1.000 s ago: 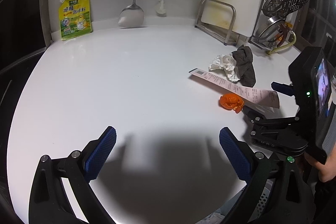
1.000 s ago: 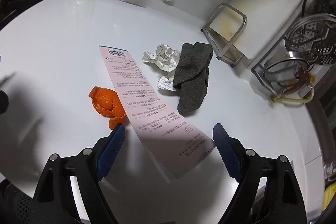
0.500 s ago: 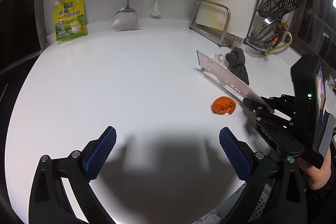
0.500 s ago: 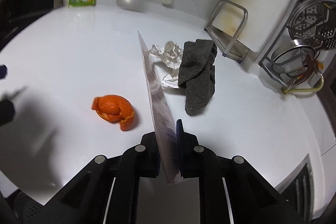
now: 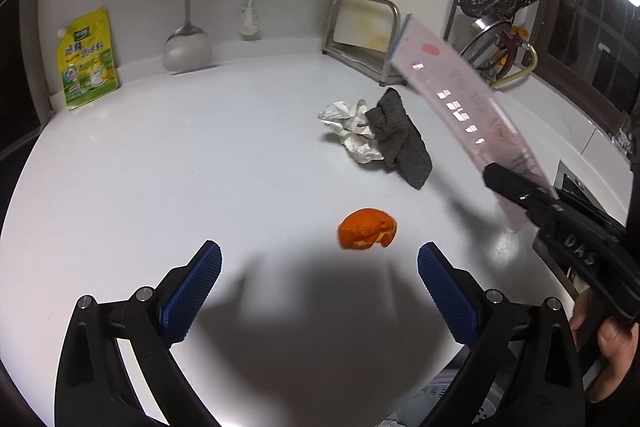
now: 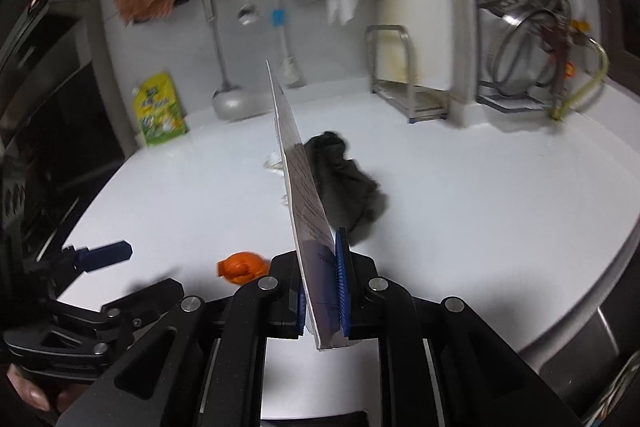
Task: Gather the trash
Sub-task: 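Grasp the pink receipt with the right tool while the left tool grasps the orange peel, then carry the orange peel and pink receipt in both tools over the bin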
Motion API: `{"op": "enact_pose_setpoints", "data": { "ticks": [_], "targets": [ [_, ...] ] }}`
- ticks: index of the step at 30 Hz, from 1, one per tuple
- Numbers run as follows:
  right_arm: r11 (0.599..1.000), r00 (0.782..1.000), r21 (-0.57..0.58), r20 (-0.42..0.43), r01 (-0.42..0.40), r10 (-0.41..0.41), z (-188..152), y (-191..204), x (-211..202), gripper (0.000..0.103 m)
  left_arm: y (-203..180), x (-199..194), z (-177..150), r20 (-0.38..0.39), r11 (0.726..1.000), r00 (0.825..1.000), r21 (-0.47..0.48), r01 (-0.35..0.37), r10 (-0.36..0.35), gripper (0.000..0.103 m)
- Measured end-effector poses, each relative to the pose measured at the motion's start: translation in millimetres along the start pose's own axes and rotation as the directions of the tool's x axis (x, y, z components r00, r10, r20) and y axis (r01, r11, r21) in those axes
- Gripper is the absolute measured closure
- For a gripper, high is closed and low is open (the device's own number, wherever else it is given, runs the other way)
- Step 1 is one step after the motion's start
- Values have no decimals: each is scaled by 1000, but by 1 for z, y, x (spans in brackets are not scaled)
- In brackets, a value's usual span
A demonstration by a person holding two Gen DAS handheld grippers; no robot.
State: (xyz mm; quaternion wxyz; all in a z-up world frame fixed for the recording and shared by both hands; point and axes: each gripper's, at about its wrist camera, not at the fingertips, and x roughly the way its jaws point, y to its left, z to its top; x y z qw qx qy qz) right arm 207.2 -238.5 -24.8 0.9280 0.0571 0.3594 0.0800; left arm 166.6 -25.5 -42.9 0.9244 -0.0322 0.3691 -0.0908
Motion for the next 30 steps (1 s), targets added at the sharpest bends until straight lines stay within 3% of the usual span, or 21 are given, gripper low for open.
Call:
{"op": "enact_pose_setpoints", "data": {
  "ticks": [6, 13, 18, 20, 21, 25, 30],
  "targets": [
    [990, 999, 138, 15, 34, -36, 1, -42, -9, 91, -20, 29, 8, -59, 1000, 998, 26, -6, 8, 6],
    [985, 999, 167, -7, 42, -41, -1, -50, -6, 95, -20, 56, 10, -137, 1000, 990, -20, -14, 11, 11],
    [987, 999, 156, -21, 48, -45, -2, -47, -3, 97, -22, 63, 11, -136, 999, 989, 9, -53, 54, 35],
    [987, 999, 154, -24, 46, -43, -2, -46, -2, 97, -25, 60, 11, -131, 999, 991, 15, -29, 31, 58],
    [987, 999, 153, -22, 46, -43, -3, -46, -2, 98, -26, 60, 11, -132, 1000, 991, 21, -19, 21, 64],
    [987, 999, 152, -17, 52, -50, -3, -46, -4, 99, -31, 53, 11, -108, 998, 994, 53, -21, 26, 81],
    [988, 998, 139, -9, 65, -64, -5, -42, -10, 99, -26, 36, 9, -80, 998, 997, 59, -8, 12, 84]
  ]
}}
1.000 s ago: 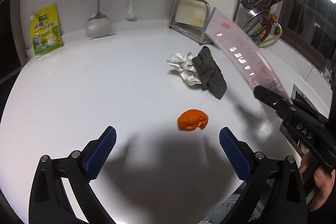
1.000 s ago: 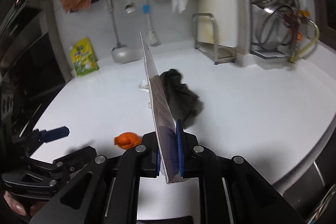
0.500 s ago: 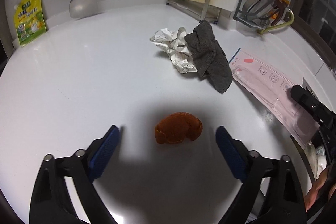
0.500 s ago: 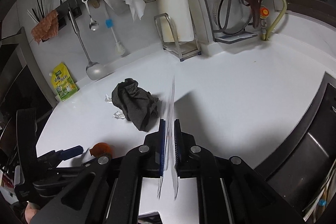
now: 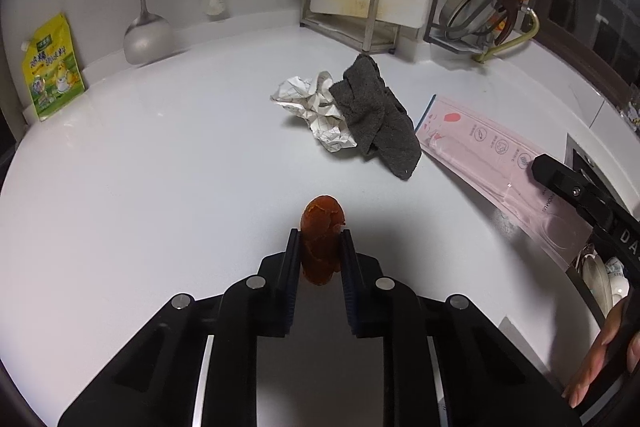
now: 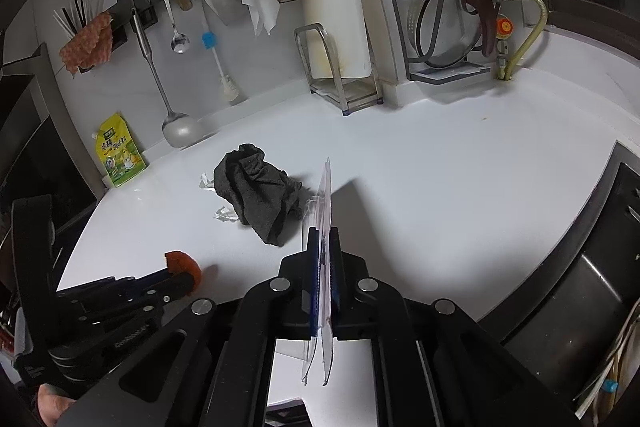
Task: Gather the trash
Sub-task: 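Carry the orange peel and pink receipt in both tools over the bin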
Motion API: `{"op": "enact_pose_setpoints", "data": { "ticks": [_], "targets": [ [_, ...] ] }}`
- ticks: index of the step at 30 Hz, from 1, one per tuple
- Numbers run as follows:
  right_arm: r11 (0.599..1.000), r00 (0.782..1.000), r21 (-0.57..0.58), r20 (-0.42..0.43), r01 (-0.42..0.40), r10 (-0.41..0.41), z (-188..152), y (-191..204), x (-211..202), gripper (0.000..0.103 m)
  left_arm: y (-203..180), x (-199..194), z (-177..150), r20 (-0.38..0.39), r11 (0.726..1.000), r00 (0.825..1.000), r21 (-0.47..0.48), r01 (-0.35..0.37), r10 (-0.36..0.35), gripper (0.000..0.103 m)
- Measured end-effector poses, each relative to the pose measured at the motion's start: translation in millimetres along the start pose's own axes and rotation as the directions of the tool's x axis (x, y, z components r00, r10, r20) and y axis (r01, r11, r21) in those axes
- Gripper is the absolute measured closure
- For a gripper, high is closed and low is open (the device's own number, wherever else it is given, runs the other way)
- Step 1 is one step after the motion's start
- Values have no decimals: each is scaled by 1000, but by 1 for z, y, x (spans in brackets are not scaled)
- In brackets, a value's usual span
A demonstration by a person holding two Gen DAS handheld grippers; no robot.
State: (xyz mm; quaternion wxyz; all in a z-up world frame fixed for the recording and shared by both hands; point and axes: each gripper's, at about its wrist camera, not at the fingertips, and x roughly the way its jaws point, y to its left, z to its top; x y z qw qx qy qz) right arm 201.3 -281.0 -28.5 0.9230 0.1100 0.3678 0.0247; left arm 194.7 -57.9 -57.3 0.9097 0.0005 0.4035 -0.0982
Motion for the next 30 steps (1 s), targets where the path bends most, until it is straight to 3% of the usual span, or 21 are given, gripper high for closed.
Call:
{"op": "enact_pose_setpoints", "data": {
  "ticks": [14, 30],
  "targets": [
    [999, 999, -30, 31, 43, -42, -34, 24, -55, 99, -19, -72, -41, 101, 996, 995, 88, -24, 15, 84],
    [998, 998, -29, 30, 63, -62, -117, 64, -138, 99, -31, -129, -115, 102, 994, 995, 111, 3, -15, 84]
  ]
}}
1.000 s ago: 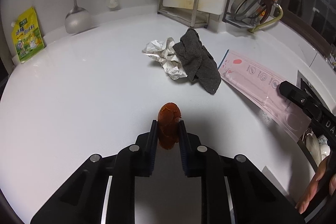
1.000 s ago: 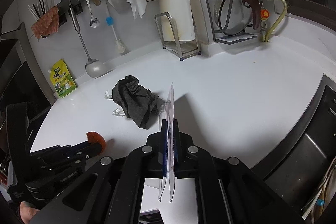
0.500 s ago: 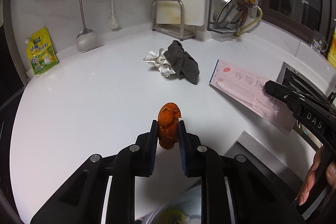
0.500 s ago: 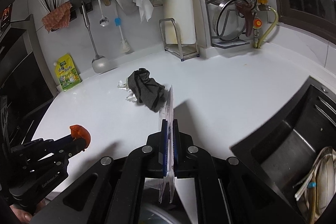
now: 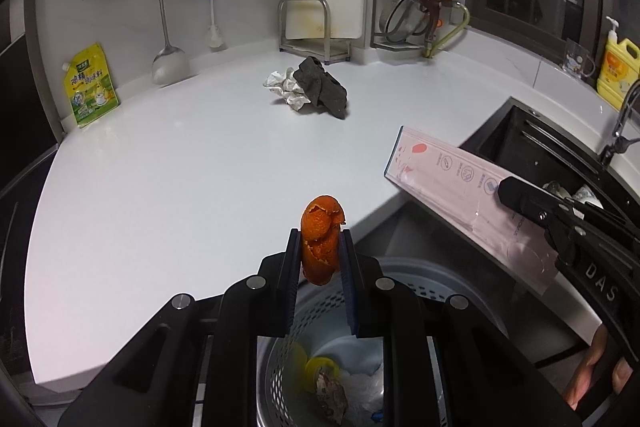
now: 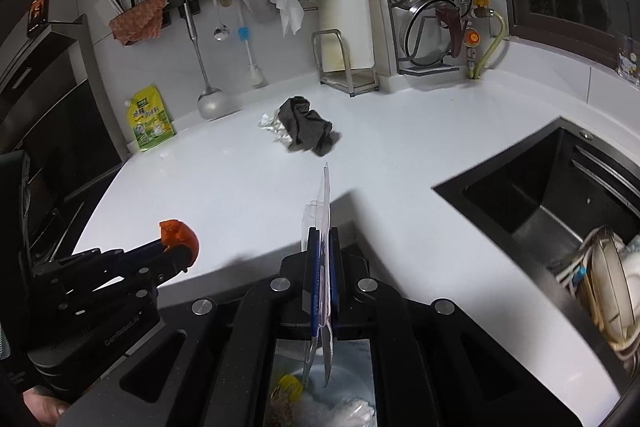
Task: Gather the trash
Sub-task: 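Carry the orange peel and pink receipt in both tools over the bin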
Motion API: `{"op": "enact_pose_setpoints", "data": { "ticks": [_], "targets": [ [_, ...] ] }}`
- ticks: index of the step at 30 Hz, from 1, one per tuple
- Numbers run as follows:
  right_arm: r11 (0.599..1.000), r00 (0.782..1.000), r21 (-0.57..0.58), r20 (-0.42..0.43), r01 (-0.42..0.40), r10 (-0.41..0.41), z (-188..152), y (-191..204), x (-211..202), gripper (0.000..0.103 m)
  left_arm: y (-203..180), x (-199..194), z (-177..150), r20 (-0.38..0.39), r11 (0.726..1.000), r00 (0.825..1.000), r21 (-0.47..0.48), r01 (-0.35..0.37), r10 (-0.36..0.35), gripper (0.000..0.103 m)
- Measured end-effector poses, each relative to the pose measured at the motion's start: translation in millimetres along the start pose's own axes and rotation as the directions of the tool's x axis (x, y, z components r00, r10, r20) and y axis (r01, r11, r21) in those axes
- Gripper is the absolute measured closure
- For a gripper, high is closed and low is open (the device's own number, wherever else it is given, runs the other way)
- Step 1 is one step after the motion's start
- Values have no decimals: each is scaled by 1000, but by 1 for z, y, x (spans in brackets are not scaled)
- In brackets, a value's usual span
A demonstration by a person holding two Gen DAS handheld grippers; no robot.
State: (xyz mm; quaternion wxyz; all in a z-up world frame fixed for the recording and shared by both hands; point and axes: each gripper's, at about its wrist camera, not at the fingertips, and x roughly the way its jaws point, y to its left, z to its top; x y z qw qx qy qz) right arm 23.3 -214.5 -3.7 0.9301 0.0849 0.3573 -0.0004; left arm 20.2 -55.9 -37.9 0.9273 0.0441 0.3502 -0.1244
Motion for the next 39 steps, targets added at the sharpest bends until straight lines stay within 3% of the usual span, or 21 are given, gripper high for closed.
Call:
{"op": "enact_pose_setpoints", "data": {
  "ticks": [9, 17, 28, 39],
  "targets": [
    [1000, 1000, 1, -21, -13, 13, -48, 20, -36, 99, 0, -27, -40, -8, 1000, 1000, 7, 21, -21, 84],
    [1000, 998, -3, -64, -13, 13, -79, 28, -46, 99, -1, -27, -70, -55, 999, 998, 28, 28, -26, 84],
    [1000, 986, 17, -168, -14, 17, -108, 26, -30, 99, -6, -13, -86, -108, 998, 993, 34, 44, -40, 84],
    [999, 975, 35, -223, -18, 26, -116, 21, -15, 99, -6, -2, -95, -153, 998, 987, 38, 51, -45, 84]
  ]
}}
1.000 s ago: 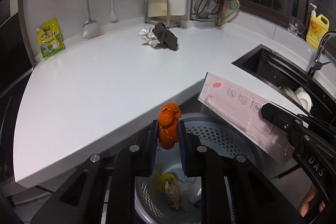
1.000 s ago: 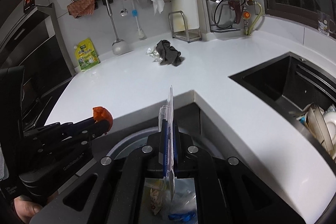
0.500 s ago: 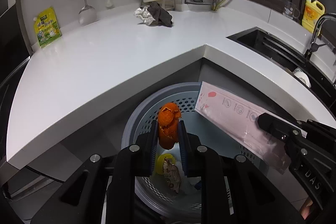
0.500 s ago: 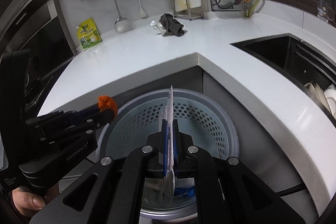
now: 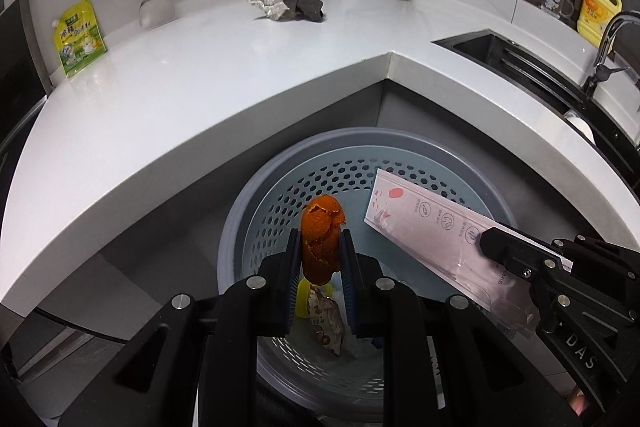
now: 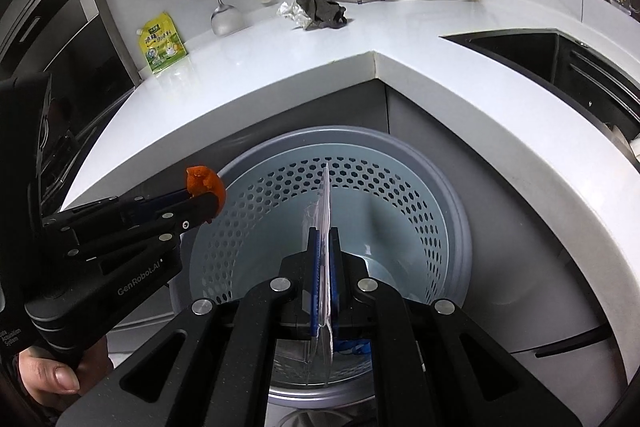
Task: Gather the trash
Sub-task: 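Carry the orange peel and pink receipt in both tools over the bin, then open both tools to drop the peel and receipt into the bin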
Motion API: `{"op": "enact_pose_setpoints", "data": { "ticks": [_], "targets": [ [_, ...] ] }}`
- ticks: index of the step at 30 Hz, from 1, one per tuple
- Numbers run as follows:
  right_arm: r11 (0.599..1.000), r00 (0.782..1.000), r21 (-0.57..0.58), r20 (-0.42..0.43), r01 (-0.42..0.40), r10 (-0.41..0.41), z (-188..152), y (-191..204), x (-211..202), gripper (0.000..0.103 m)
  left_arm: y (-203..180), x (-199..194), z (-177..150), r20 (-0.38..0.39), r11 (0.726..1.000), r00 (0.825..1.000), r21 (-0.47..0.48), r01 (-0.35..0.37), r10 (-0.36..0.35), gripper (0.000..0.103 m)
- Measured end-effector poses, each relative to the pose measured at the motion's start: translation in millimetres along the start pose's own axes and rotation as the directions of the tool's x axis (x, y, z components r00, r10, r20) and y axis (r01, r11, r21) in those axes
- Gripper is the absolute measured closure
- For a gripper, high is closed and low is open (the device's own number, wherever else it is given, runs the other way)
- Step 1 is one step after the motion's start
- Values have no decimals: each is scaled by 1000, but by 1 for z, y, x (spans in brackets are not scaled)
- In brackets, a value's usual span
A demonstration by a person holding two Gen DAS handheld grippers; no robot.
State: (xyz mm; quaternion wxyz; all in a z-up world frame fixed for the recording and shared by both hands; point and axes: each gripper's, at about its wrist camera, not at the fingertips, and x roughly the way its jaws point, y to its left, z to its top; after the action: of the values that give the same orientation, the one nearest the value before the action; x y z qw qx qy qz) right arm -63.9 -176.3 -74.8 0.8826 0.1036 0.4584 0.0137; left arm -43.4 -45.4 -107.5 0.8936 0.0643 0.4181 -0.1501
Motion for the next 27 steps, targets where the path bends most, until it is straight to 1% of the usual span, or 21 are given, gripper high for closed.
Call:
{"op": "enact_pose_setpoints", "data": {
  "ticks": [10, 14, 24, 25, 26, 27],
  "targets": [
    [1000, 1000, 8, -29, -6, 6, 0, -2, 10, 99, 4, 6, 0, -17, 1000, 1000, -10, -3, 3, 82],
    [1000, 1000, 7, -30, -7, 8, 1, -3, 12, 99, 6, 7, -1, -23, 1000, 1000, -16, -3, 2, 79],
    [1000, 999, 25, -32, -6, 6, 0, -7, 14, 97, 10, 9, -3, -36, 1000, 999, -27, -8, 7, 78],
    [1000, 1000, 27, -30, -5, 5, 1, -8, 13, 96, 10, 9, -2, -36, 1000, 999, -28, -10, 9, 77],
    [1000, 1000, 30, -23, -3, 3, 1, -8, 12, 95, 10, 8, -2, -36, 1000, 999, -29, -11, 10, 73],
    [999, 1000, 32, -19, -1, 2, 0, -9, 11, 91, 11, 8, -2, -36, 999, 999, -32, -12, 11, 70]
  ]
}}
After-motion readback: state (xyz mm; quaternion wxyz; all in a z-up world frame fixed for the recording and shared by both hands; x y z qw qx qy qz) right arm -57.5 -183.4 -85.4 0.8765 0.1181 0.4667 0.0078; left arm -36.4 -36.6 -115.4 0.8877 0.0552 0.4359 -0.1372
